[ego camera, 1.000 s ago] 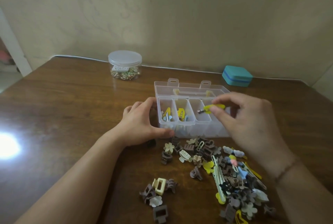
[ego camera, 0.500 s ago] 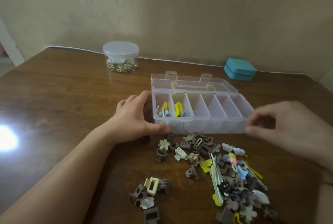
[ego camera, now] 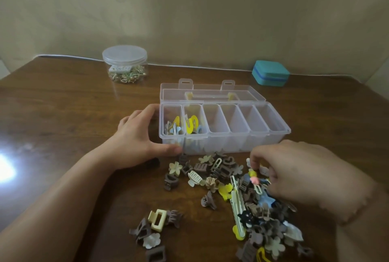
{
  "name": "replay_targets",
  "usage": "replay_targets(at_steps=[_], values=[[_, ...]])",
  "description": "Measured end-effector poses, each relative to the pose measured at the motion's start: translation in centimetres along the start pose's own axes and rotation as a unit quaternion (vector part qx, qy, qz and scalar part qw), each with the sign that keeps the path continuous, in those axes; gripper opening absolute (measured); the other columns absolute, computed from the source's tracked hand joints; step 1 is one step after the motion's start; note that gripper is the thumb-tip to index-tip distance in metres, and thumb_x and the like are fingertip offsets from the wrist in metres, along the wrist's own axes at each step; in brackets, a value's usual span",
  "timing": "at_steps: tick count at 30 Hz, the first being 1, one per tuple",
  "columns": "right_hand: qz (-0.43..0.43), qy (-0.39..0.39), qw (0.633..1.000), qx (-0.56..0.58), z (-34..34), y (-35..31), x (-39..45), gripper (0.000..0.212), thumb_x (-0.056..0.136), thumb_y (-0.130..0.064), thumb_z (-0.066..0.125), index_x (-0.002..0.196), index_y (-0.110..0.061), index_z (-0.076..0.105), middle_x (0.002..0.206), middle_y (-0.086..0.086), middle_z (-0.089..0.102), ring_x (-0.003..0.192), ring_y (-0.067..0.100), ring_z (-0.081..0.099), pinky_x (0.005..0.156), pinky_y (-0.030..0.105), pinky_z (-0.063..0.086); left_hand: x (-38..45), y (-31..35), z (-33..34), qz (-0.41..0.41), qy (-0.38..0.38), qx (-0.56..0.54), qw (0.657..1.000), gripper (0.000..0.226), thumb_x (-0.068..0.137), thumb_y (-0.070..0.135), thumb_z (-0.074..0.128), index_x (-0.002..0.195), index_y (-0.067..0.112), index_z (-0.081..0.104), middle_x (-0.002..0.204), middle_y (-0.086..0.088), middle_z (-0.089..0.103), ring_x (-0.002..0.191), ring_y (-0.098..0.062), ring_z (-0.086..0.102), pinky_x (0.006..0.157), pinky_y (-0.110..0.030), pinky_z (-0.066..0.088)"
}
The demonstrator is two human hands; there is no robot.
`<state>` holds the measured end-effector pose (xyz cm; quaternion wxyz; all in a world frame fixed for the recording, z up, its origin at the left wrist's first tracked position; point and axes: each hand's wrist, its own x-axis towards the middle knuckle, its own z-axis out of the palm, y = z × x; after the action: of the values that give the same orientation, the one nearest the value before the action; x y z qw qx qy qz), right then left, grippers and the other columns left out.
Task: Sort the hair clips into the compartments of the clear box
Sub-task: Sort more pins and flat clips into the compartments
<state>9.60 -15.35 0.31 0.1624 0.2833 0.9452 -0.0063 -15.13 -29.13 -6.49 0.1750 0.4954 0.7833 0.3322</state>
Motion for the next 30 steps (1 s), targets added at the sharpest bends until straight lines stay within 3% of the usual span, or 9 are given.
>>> replay_targets(at_steps=[7, 10, 12, 14, 18, 22, 24, 26, 30], values=[[-0.065, 0.010, 0.974, 0.216, -0.6, 3.7, 0.1, 0.020, 0.081, -0.023, 0.074, 0.086, -0.038, 0.062, 0.076, -0.006, 0.065, 0.063, 0.001, 0.059, 0.059, 0.020, 0.050, 0.3, -0.8, 0.2, 0.004, 0.006, -0.007, 1.000, 0.096, 0.047, 0.083, 0.068, 0.131, 0.049, 0.038, 0.130, 0.025, 0.048, 0.130, -0.007, 0.038, 0.113, -0.051, 0.029], [-0.137, 0.165, 0.907, 0.362, -1.3, 3.3, 1.0, 0.011, 0.077, -0.030, 0.074, 0.083, -0.034, 0.066, 0.078, -0.006, 0.067, 0.068, 0.009, 0.062, 0.059, 0.023, 0.052, 0.2, -0.7, 0.2, 0.001, 0.008, -0.002, 1.000, 0.092, 0.046, 0.082, 0.068, 0.128, 0.053, 0.036, 0.124, 0.033, 0.043, 0.129, -0.006, 0.035, 0.113, -0.050, 0.028], [-0.139, 0.299, 0.828, 0.454, -1.1, 1.6, 2.5, 0.010, 0.079, -0.023, 0.073, 0.083, -0.029, 0.066, 0.077, -0.004, 0.067, 0.069, 0.011, 0.063, 0.059, 0.019, 0.052, 0.2, -0.6, 0.2, -0.002, 0.003, 0.002, 1.000, 0.092, 0.046, 0.081, 0.068, 0.128, 0.055, 0.034, 0.120, 0.038, 0.039, 0.129, -0.006, 0.033, 0.114, -0.050, 0.027], [-0.119, 0.377, 0.790, 0.469, -0.8, -0.3, 4.3, 0.010, 0.082, -0.018, 0.073, 0.088, -0.023, 0.066, 0.078, -0.005, 0.067, 0.070, 0.013, 0.063, 0.058, 0.020, 0.053, 0.2, -0.6, 0.1, -0.006, 0.003, 0.005, 1.000, 0.093, 0.046, 0.081, 0.068, 0.128, 0.056, 0.033, 0.120, 0.038, 0.037, 0.128, -0.006, 0.031, 0.114, -0.049, 0.026], [-0.091, 0.384, 0.843, 0.365, -0.1, -1.6, 6.4, 0.017, 0.084, -0.037, 0.070, 0.099, -0.032, 0.065, 0.077, -0.017, 0.065, 0.065, 0.005, 0.057, 0.057, 0.028, 0.052, 0.1, -0.5, 0.2, -0.013, -0.001, 0.000, 1.000, 0.088, 0.044, 0.081, 0.066, 0.123, 0.061, 0.033, 0.120, 0.039, 0.037, 0.121, 0.002, 0.026, 0.112, -0.041, 0.025], [-0.068, 0.390, 0.854, 0.337, -0.7, 0.7, 4.5, 0.017, 0.082, -0.042, 0.064, 0.097, -0.035, 0.064, 0.077, -0.018, 0.063, 0.066, 0.007, 0.058, 0.053, 0.025, 0.050, 0.3, -1.1, 0.3, -0.027, 0.005, 0.001, 1.000, 0.098, 0.044, 0.085, 0.069, 0.131, 0.059, 0.031, 0.136, 0.019, 0.043, 0.135, -0.017, 0.030, 0.112, -0.052, 0.030], [-0.037, 0.310, 0.903, 0.296, -1.1, 3.0, 2.4, 0.003, 0.079, -0.039, 0.066, 0.080, -0.037, 0.065, 0.071, -0.016, 0.063, 0.073, -0.003, 0.058, 0.054, 0.018, 0.043, 0.4, -1.3, 0.4, -0.030, 0.005, -0.001, 1.000, 0.100, 0.043, 0.085, 0.069, 0.131, 0.059, 0.031, 0.137, 0.017, 0.043, 0.136, -0.020, 0.031, 0.111, -0.054, 0.031], [0.000, 0.166, 0.963, 0.212, -1.1, 4.5, 0.8, 0.008, 0.078, -0.040, 0.072, 0.074, -0.040, 0.065, 0.071, -0.018, 0.065, 0.074, -0.009, 0.057, 0.059, 0.020, 0.046, 0.4, -1.4, 0.4, -0.033, 0.005, 0.002, 0.999, 0.101, 0.042, 0.086, 0.069, 0.132, 0.058, 0.031, 0.138, 0.016, 0.043, 0.136, -0.021, 0.031, 0.111, -0.054, 0.031], [0.029, 0.054, 0.991, 0.121, -0.3, 3.2, 0.9, 0.014, 0.081, -0.042, 0.071, 0.095, -0.041, 0.068, 0.085, -0.019, 0.064, 0.083, -0.001, 0.059, 0.078, 0.031, 0.055, 0.6, -1.6, 0.5, -0.032, 0.004, -0.004, 0.999, 0.101, 0.042, 0.086, 0.069, 0.132, 0.059, 0.031, 0.137, 0.017, 0.044, 0.135, -0.020, 0.033, 0.110, -0.055, 0.032]])
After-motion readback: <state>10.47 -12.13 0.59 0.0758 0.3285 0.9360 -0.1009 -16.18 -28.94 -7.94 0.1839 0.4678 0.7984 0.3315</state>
